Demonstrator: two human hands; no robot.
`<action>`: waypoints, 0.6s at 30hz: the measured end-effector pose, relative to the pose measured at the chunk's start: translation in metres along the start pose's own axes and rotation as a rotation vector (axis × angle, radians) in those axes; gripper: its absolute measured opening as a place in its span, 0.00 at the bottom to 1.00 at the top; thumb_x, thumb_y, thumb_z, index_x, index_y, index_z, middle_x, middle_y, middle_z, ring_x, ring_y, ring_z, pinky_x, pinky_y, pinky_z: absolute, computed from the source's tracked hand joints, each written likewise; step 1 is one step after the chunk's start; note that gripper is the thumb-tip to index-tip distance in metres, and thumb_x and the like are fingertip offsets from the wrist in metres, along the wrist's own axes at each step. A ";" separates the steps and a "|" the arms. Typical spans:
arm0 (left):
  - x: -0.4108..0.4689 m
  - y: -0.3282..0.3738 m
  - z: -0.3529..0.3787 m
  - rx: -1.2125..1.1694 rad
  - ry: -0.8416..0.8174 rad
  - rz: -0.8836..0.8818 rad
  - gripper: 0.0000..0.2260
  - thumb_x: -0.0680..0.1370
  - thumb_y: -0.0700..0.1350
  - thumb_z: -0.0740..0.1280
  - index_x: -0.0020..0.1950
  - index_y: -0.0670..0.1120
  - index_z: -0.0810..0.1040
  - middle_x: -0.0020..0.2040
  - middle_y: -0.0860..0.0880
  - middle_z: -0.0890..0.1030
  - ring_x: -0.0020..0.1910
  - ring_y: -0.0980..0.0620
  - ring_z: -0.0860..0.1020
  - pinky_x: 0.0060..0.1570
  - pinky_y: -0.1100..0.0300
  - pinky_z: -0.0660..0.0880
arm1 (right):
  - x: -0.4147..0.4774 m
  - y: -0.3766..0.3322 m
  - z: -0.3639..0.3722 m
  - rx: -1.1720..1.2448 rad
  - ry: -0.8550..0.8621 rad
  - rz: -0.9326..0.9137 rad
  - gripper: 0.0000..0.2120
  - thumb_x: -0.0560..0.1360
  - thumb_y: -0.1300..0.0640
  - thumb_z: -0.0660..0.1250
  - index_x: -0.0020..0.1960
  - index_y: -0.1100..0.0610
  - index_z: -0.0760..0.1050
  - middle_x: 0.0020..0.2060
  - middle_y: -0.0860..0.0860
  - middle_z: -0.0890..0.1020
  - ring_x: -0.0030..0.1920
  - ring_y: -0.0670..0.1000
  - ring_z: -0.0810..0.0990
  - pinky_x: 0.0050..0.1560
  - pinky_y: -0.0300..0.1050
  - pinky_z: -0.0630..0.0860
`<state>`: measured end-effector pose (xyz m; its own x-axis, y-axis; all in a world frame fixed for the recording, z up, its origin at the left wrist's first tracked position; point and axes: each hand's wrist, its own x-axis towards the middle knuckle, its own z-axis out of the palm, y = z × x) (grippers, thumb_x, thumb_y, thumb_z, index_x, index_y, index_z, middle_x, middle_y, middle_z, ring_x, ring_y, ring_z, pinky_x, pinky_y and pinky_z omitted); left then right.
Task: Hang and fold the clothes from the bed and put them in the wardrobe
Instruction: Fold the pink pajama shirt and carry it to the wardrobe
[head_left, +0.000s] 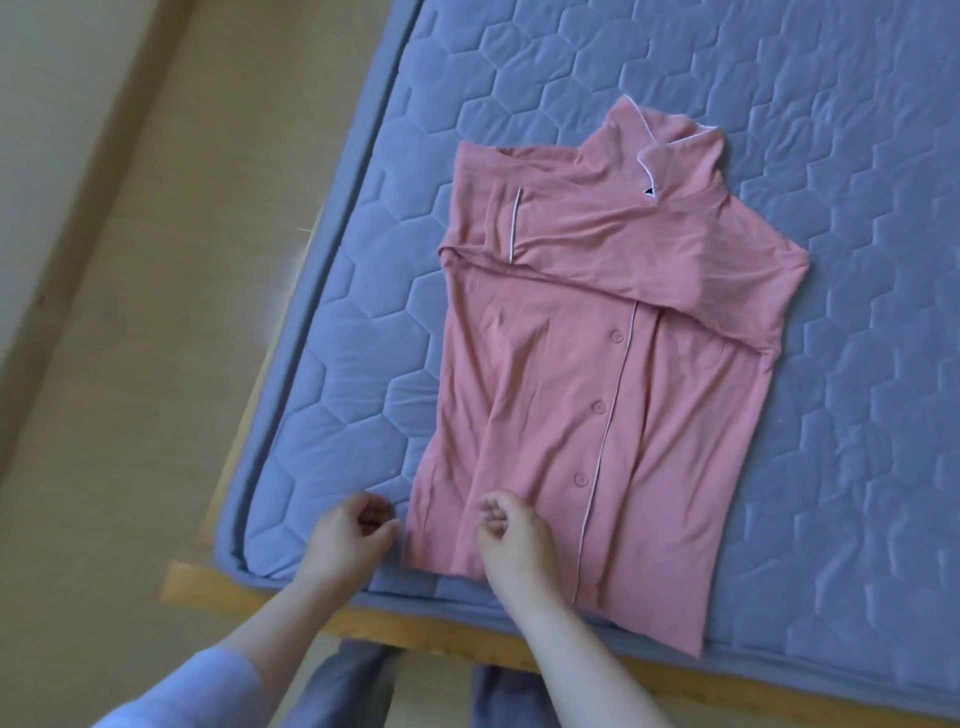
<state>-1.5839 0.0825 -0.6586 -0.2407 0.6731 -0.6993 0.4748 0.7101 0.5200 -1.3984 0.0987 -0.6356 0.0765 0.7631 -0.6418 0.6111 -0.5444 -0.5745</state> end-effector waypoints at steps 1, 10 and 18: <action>-0.003 -0.002 0.001 -0.021 -0.008 0.006 0.07 0.72 0.40 0.74 0.45 0.47 0.79 0.40 0.51 0.82 0.39 0.55 0.80 0.41 0.66 0.74 | -0.007 0.003 0.007 -0.011 0.010 0.011 0.12 0.72 0.65 0.63 0.50 0.53 0.79 0.41 0.47 0.81 0.42 0.48 0.78 0.47 0.38 0.74; -0.018 0.001 0.028 0.238 0.154 0.313 0.10 0.69 0.48 0.76 0.45 0.45 0.80 0.43 0.48 0.72 0.43 0.47 0.74 0.41 0.55 0.73 | -0.032 0.014 0.022 -0.033 0.110 0.013 0.13 0.73 0.65 0.64 0.55 0.54 0.78 0.47 0.48 0.82 0.45 0.48 0.79 0.51 0.42 0.76; -0.009 0.002 0.046 0.390 0.108 0.121 0.06 0.71 0.45 0.68 0.36 0.43 0.78 0.40 0.45 0.77 0.37 0.45 0.76 0.31 0.58 0.67 | -0.038 0.029 0.022 0.023 0.115 -0.044 0.14 0.73 0.67 0.64 0.55 0.55 0.78 0.46 0.47 0.82 0.43 0.46 0.79 0.50 0.40 0.76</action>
<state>-1.5419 0.0684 -0.6739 -0.2406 0.7795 -0.5784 0.7851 0.5067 0.3562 -1.4007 0.0457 -0.6390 0.1408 0.8207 -0.5538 0.5975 -0.5164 -0.6134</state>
